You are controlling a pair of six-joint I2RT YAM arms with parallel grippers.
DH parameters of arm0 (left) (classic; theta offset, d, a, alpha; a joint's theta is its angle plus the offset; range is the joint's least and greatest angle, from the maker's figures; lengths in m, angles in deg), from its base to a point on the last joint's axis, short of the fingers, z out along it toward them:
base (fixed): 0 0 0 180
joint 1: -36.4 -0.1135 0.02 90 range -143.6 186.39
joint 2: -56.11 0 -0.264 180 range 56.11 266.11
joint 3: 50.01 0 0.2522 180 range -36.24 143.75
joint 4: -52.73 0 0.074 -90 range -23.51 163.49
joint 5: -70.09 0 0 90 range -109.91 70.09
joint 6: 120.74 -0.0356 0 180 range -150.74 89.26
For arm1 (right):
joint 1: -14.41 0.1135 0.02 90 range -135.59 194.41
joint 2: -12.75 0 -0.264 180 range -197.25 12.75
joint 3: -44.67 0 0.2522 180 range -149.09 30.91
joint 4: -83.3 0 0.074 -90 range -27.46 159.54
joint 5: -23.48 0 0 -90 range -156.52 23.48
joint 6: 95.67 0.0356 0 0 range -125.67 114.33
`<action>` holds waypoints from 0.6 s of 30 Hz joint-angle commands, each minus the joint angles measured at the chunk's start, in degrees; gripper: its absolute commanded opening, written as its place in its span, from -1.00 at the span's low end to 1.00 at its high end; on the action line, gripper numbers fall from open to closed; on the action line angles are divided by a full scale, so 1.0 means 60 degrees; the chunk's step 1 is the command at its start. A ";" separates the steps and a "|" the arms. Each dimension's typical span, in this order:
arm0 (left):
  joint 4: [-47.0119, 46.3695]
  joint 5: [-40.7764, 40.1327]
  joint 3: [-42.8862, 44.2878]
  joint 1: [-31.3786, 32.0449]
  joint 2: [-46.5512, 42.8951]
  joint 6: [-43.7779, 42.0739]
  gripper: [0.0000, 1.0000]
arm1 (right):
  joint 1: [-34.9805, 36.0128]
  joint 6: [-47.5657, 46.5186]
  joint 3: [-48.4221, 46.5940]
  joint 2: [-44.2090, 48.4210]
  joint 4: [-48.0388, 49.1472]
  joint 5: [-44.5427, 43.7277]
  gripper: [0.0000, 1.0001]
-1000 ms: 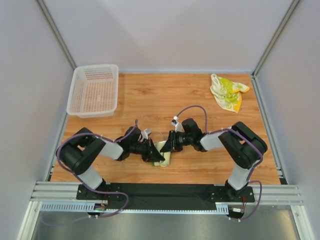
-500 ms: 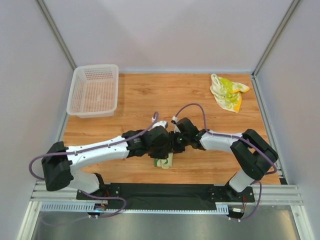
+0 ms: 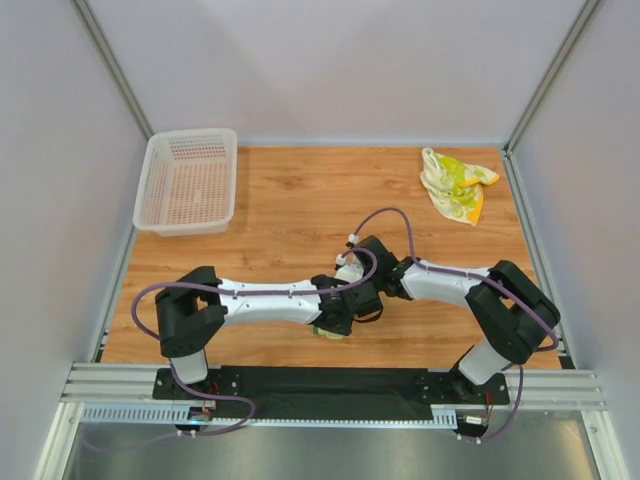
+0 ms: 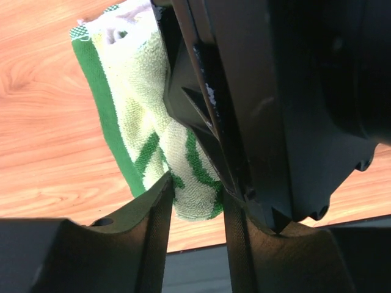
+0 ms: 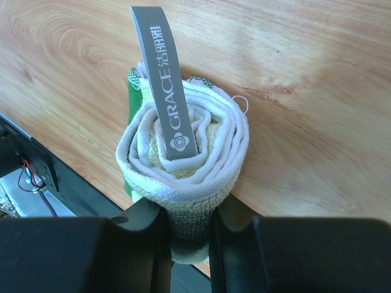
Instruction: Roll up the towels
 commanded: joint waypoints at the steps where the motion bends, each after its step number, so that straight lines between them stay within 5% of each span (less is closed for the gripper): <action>1: -0.0047 -0.0259 -0.0493 -0.0011 0.0279 0.0132 -0.13 | 0.0142 -0.0175 -0.0076 0.0317 -0.0667 -0.0004 -0.97; 4: -0.0544 -0.0273 -0.1093 -0.0011 0.0045 0.0351 -0.70 | 0.0128 -0.0219 -0.0120 0.0332 -0.0711 0.0114 -0.71; 7: -0.1145 -0.0200 -0.1781 -0.0011 -0.0453 0.0352 -0.93 | 0.0026 -0.0394 -0.0164 0.0449 -0.0857 0.0158 -0.18; 9: -0.2048 0.0019 -0.2466 -0.0011 -0.1080 0.0221 -0.96 | -0.0106 -0.0511 -0.0179 0.0653 -0.1046 0.0201 0.03; 18: -0.5740 0.2112 -0.5487 -0.0918 -0.3498 -0.0088 -0.98 | -0.1147 -0.1888 -0.0691 0.1795 -0.1780 0.1622 0.40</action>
